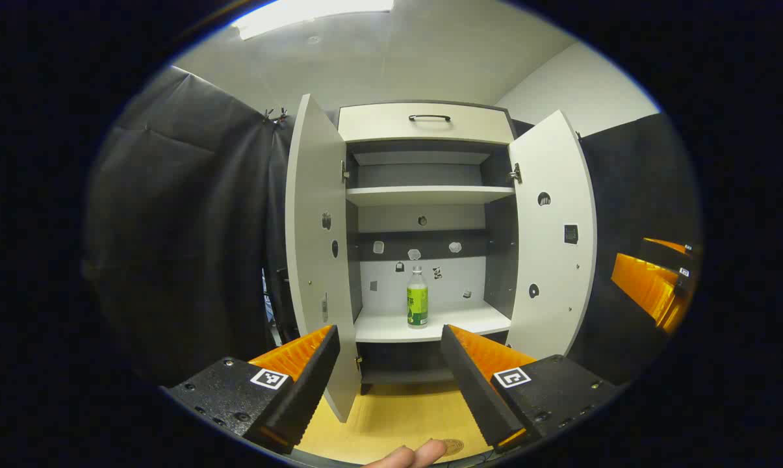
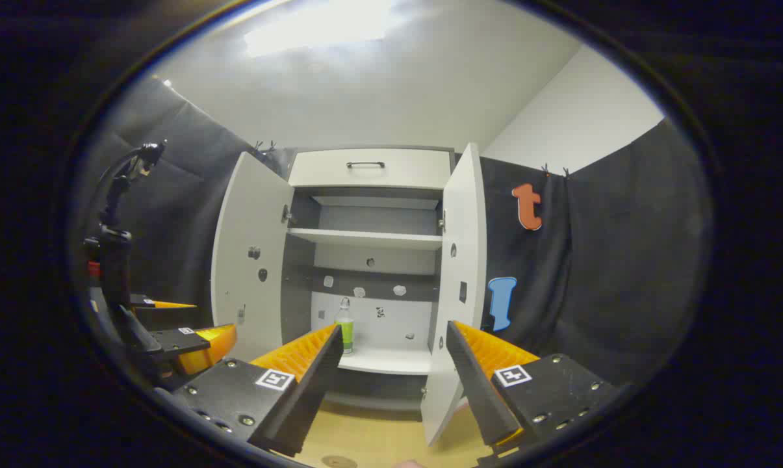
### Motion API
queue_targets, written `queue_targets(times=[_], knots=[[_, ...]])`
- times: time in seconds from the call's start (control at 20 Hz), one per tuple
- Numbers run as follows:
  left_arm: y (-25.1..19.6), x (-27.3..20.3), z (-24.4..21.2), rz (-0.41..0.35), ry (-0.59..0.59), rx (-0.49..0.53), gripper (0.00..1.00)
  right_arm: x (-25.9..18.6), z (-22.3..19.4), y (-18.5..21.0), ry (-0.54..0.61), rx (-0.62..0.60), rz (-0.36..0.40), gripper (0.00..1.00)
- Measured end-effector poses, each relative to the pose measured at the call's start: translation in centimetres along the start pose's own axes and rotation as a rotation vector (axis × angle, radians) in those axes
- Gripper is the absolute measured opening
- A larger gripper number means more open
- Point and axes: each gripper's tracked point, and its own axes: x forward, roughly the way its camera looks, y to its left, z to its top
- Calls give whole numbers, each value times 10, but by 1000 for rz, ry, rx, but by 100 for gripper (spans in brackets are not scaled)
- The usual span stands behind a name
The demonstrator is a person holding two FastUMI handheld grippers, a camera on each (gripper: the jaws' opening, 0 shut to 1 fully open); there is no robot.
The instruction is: Grasp the bottle in the cabinet with the left hand and place it on the coaster, then close the right door with the right hand and the left door with the left hand.
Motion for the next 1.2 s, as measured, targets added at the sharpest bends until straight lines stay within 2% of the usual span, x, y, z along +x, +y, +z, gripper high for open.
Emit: queue_targets(times=[0.05, 0.15, 0.2, 0.3, 0.35, 0.65, 0.85, 1.2], knots=[[3, 5, -1, 0, 9, 0, 99, 5, 0, 4, 0, 15, 2, 93], [6, 14, -4, -8, 23, -2, 99, 12, -3, 13, 7, 61, 16, 93], [8, 19, -6, -10, 26, -4, 99, 16, -6, 19, 15, 85, 25, 96], [11, 28, -7, -18, 23, 0, 99, 26, -13, 22, 34, 107, 23, 94], [12, 33, -7, -19, 17, 4, 99, 31, -16, 20, 40, 104, 10, 96], [15, 59, -13, -32, 24, 13, 99, 54, -34, 18, 62, 82, -36, 96], [16, 75, -16, -31, 6, 32, 99, 64, -42, 26, 58, 49, -19, 96], [11, 119, -36, -51, 40, 8, 99, 87, -59, 35, 86, 40, -15, 96]])
